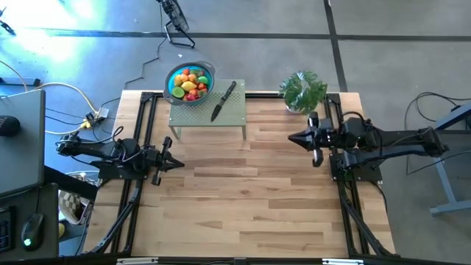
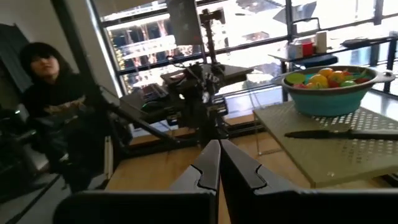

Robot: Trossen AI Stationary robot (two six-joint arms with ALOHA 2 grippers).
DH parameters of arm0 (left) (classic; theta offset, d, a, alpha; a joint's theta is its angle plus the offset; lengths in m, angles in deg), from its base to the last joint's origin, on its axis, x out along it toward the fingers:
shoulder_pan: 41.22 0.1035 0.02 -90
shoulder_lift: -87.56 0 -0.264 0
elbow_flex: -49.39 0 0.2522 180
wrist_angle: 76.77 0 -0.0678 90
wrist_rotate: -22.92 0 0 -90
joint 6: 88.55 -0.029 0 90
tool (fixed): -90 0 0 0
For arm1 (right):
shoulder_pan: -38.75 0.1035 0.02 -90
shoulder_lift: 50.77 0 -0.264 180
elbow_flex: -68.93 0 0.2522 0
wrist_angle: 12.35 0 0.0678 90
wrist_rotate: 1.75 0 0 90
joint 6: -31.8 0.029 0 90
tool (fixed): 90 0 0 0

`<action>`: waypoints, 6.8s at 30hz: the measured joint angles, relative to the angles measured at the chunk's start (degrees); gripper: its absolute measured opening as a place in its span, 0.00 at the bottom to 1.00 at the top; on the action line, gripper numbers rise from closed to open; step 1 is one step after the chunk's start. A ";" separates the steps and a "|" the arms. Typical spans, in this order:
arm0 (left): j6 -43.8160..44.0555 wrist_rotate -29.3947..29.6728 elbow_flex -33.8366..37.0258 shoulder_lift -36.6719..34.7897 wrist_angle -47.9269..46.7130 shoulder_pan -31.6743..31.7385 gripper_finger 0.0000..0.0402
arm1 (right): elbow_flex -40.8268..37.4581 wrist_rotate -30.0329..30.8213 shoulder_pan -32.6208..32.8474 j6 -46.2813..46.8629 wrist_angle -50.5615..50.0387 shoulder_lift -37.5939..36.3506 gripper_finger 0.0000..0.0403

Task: Pick & Place Fruit
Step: Return to Home Position

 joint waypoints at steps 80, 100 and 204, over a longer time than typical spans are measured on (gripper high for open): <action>-0.01 0.02 0.00 -0.01 -0.01 0.00 0.00 | -32.52 -7.02 0.00 5.66 0.84 -35.87 0.01; -0.01 0.02 0.00 -0.01 0.00 0.00 0.00 | -33.10 -7.80 0.00 5.48 -2.76 -34.80 0.01; -0.02 0.01 0.00 -0.02 0.00 0.00 0.00 | -33.21 -7.84 0.00 5.44 -2.74 -34.78 0.01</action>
